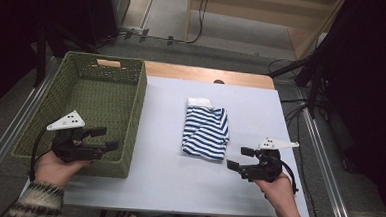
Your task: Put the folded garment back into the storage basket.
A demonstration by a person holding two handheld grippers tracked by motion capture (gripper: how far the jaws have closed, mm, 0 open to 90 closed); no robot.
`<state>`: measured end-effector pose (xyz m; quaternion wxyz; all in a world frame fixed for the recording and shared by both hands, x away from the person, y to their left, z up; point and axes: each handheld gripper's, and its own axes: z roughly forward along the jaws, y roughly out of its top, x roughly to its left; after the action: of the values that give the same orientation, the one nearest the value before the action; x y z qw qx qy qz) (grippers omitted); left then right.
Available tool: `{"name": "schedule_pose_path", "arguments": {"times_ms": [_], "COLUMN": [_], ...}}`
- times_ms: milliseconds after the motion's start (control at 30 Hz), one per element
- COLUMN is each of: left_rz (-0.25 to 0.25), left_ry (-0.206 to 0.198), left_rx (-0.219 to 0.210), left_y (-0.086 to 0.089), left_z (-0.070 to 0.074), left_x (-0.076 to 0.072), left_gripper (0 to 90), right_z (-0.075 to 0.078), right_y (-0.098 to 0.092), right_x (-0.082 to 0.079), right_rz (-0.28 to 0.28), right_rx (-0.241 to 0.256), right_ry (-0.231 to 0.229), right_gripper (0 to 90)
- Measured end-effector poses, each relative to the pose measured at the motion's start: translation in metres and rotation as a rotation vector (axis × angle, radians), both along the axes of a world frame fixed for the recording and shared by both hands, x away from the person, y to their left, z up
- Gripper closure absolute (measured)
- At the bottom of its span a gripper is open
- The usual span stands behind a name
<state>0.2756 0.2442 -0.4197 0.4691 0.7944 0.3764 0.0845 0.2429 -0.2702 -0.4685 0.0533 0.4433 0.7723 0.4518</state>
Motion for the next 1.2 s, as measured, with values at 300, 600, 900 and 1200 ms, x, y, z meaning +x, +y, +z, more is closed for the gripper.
{"name": "schedule_pose_path", "arguments": {"times_ms": [300, 600, 900, 1200], "left_rz": [-0.016, -0.020, -0.029, -0.032], "left_ry": [0.016, 0.023, 0.026, 0.033], "left_rx": [-0.009, -0.008, -0.011, -0.007], "left_y": [0.0002, -0.0001, -0.0003, -0.0005], "left_z": [-0.0002, -0.0006, -0.0011, -0.0011], "left_x": [0.0018, 0.0024, 0.0026, 0.0029], "left_gripper": [28.0, 28.0, 28.0, 28.0], "right_z": [-0.0021, -0.0033, -0.0036, -0.0037], "right_y": [-0.0013, 0.0006, -0.0003, -0.0013], "right_x": [-0.0005, 0.0002, 0.0008, 0.0004], "right_rz": [0.005, 0.007, 0.005, 0.003], "right_rx": [0.008, 0.005, 0.004, -0.006], "right_ry": [0.009, 0.014, 0.019, 0.018], "right_gripper": [12.6, 12.8, 13.1, 13.1]}}
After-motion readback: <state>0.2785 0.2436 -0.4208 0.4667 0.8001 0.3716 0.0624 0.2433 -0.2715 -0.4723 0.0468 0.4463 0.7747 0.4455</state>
